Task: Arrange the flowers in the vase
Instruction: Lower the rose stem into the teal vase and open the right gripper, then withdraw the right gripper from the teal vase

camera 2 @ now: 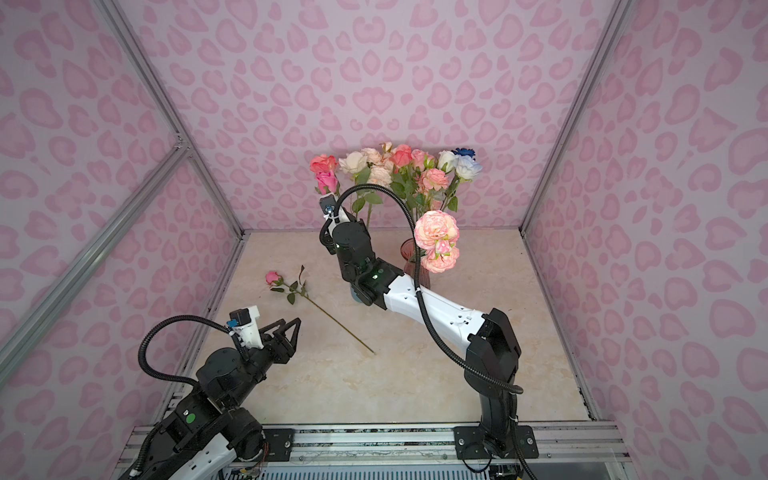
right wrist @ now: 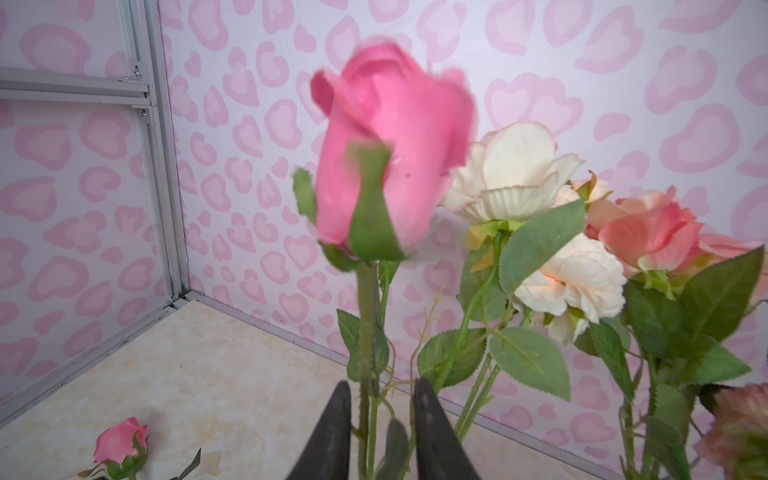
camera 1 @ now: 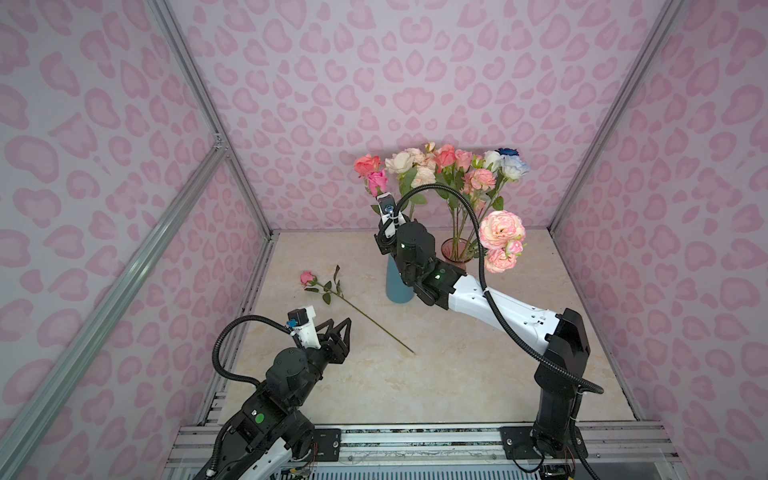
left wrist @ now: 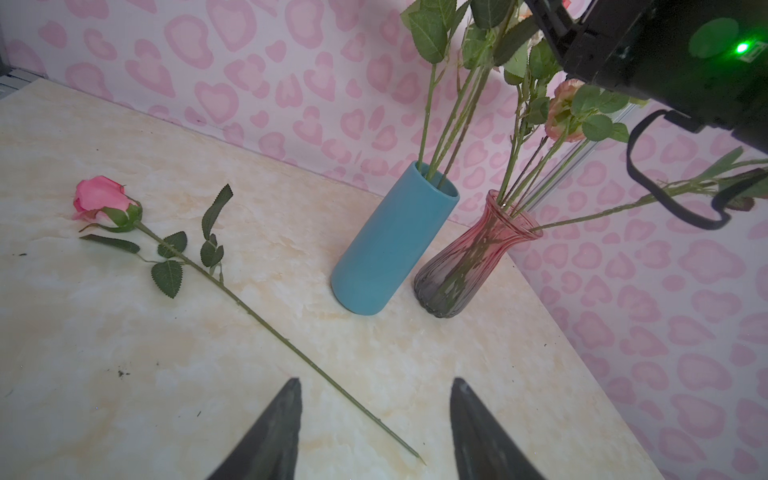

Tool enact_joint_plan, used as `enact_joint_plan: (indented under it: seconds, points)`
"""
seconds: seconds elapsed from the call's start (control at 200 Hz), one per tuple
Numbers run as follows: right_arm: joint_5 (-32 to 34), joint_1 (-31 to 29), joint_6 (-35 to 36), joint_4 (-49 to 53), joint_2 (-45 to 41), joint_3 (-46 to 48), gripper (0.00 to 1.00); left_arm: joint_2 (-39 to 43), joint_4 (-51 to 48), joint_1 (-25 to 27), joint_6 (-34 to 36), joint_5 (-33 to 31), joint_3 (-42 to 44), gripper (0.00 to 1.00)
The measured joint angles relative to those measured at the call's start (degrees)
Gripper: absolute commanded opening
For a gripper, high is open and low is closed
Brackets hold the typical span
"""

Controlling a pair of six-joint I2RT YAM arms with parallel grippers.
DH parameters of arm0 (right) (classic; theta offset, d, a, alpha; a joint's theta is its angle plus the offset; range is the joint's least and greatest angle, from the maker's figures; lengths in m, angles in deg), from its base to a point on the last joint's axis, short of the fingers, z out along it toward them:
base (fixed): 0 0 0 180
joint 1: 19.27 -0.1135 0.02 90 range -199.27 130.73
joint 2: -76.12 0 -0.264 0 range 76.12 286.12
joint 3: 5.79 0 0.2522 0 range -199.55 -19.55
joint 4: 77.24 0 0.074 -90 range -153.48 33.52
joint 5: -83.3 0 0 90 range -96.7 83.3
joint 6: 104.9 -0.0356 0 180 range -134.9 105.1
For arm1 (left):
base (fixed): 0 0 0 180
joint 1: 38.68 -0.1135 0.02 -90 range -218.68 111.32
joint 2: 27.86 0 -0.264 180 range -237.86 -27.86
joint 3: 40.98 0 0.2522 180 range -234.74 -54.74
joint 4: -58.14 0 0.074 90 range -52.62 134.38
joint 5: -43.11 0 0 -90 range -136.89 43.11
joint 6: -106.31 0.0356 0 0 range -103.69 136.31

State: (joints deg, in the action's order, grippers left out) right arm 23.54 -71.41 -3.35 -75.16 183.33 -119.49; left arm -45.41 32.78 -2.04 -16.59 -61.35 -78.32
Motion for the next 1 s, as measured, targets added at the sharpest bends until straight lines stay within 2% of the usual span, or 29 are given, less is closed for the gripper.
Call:
enact_joint_plan:
  seconds: [0.24,0.615,1.0]
  points:
    - [0.4,-1.2,0.2,-0.9,-1.9,0.4,0.37,-0.2,0.2,0.0,0.0,0.1,0.0,0.58]
    - [2.3,-5.1,4.4,-3.6,-6.1,2.6,0.43,-1.7,0.6,0.0,-0.1,0.3,-0.7,0.58]
    - [2.9,-14.9,11.2,-8.7,-12.4,8.0,0.47,-5.7,0.9,0.0,-1.5,-0.7,-3.1,0.58]
